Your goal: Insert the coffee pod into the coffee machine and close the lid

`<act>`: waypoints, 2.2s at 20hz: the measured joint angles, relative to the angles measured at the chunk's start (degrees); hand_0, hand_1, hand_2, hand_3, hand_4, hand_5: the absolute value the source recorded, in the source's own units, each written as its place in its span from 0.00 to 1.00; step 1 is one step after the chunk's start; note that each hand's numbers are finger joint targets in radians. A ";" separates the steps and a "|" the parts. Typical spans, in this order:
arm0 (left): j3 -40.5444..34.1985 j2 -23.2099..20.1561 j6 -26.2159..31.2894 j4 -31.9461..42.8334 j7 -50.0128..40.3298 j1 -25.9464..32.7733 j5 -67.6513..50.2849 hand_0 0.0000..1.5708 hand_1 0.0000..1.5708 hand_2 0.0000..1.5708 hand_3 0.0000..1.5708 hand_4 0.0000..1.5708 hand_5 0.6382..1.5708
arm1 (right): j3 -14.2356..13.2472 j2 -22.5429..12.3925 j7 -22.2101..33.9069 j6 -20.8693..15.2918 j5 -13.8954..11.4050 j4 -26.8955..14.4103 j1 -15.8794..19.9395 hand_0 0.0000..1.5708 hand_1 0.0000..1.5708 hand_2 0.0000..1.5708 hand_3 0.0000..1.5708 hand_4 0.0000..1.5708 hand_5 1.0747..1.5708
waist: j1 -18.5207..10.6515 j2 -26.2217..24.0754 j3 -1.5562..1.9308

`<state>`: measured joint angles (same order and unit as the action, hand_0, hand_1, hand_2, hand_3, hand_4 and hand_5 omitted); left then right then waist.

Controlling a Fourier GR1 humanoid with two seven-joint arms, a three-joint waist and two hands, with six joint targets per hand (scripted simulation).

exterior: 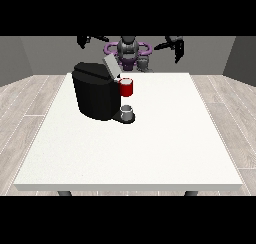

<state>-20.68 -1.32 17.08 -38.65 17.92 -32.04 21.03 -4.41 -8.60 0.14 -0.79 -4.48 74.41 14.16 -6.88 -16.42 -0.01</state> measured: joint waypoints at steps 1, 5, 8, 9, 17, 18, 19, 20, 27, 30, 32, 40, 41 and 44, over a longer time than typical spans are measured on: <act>1.02 0.29 -0.10 -0.90 -0.53 0.71 -1.22 0.00 0.00 0.00 0.00 0.27 1.00 | -0.42 -0.44 0.28 0.23 0.15 -0.46 0.80 0.00 0.00 0.00 0.00 0.00 1.00 | -0.43 0.10 0.01; 3.80 0.91 0.96 -5.89 -2.32 3.48 -3.79 0.00 0.00 0.00 0.00 0.23 1.00 | -2.45 -1.17 2.36 -0.64 0.88 -2.21 4.16 0.00 0.00 0.00 0.00 0.07 1.00 | -2.77 1.47 0.02; 4.98 0.74 1.40 -9.90 -3.39 4.58 -5.35 0.00 0.00 0.00 0.00 0.25 1.00 | -3.73 -1.44 3.80 -0.30 2.35 -3.35 6.82 0.00 0.00 0.00 0.00 0.00 1.00 | -3.45 3.51 0.02; 5.08 0.54 1.77 -10.85 -3.31 4.94 -5.75 0.00 0.00 0.00 0.00 0.23 1.00 | -4.19 -1.35 4.84 -0.31 3.05 -3.64 8.09 0.00 0.00 0.00 0.00 0.05 1.00 | -3.78 4.21 0.03; 8.66 0.86 0.49 -21.06 -6.73 8.94 -8.76 0.00 0.00 0.00 0.00 0.21 1.00 | -7.87 -2.14 6.29 1.48 8.05 -8.82 12.83 0.00 0.00 0.00 0.00 0.04 1.00 | -4.96 8.57 0.03; 9.93 0.96 0.35 -22.71 -7.68 9.72 -9.71 0.00 0.00 0.00 0.00 0.18 1.00 | -8.03 -2.11 5.96 1.28 8.06 -9.89 13.20 0.00 0.00 0.00 0.00 0.04 1.00 | -5.38 8.81 0.02; 10.35 0.93 0.55 -24.28 -8.24 10.79 -9.95 0.00 0.00 0.00 0.00 0.17 1.00 | -7.83 -1.90 5.72 1.10 7.87 -10.53 13.16 0.00 0.00 0.00 0.00 0.00 1.00 | -5.68 8.97 0.02; 11.16 0.99 -0.31 -25.51 -8.98 10.78 -10.57 0.00 0.00 0.00 0.00 0.19 1.00 | -7.49 -1.72 5.50 0.74 7.47 -11.22 14.05 0.00 0.00 0.00 0.00 0.00 1.00 | -5.65 9.80 0.03; 13.01 -0.25 -1.65 -33.84 -10.87 14.49 -13.31 0.00 0.00 0.00 0.00 0.23 1.00 | -6.06 -1.70 4.75 1.90 7.40 -14.14 18.18 0.00 0.00 0.00 0.00 0.00 1.00 | -4.21 13.19 0.02; 13.40 -0.72 -1.77 -36.41 -10.45 15.94 -13.60 0.00 0.00 0.00 0.00 0.23 1.00 | -5.38 -1.43 3.78 1.74 6.86 -15.24 20.03 0.00 0.00 0.00 0.00 0.00 1.00 | -4.09 15.04 0.01; 12.84 -1.45 -1.98 -37.57 -10.66 16.62 -14.24 0.00 0.00 0.00 0.00 0.24 1.00 | -4.73 -1.21 3.94 2.15 6.77 -15.56 20.99 0.00 0.00 0.00 0.00 0.00 1.00 | -3.32 15.65 0.00; 12.47 -3.25 -2.96 -41.85 -13.04 17.46 -15.36 0.00 0.00 0.00 0.00 0.22 1.00 | -4.00 -1.80 3.12 2.80 6.16 -17.55 25.70 0.00 0.00 0.00 0.00 0.08 1.00 | -2.69 18.41 0.00; 12.57 -3.20 -3.24 -42.28 -13.25 17.77 -15.35 0.00 0.00 0.00 0.00 0.22 1.00 | -3.51 -1.38 2.61 2.37 5.61 -17.71 25.67 0.00 0.00 0.00 0.00 0.13 1.00 | -2.61 18.39 -0.01; 13.29 -3.07 -3.54 -43.23 -14.10 18.56 -15.00 0.00 0.00 0.00 0.00 0.22 1.00 | -2.94 -1.49 3.18 1.86 4.74 -18.10 27.27 0.00 0.00 0.00 0.00 0.07 1.00 | -3.09 18.74 0.06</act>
<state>-7.40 -4.39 13.54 -81.87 3.82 -13.47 6.03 -7.34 -10.09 3.32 1.07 0.25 56.30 41.44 -9.97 2.32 0.06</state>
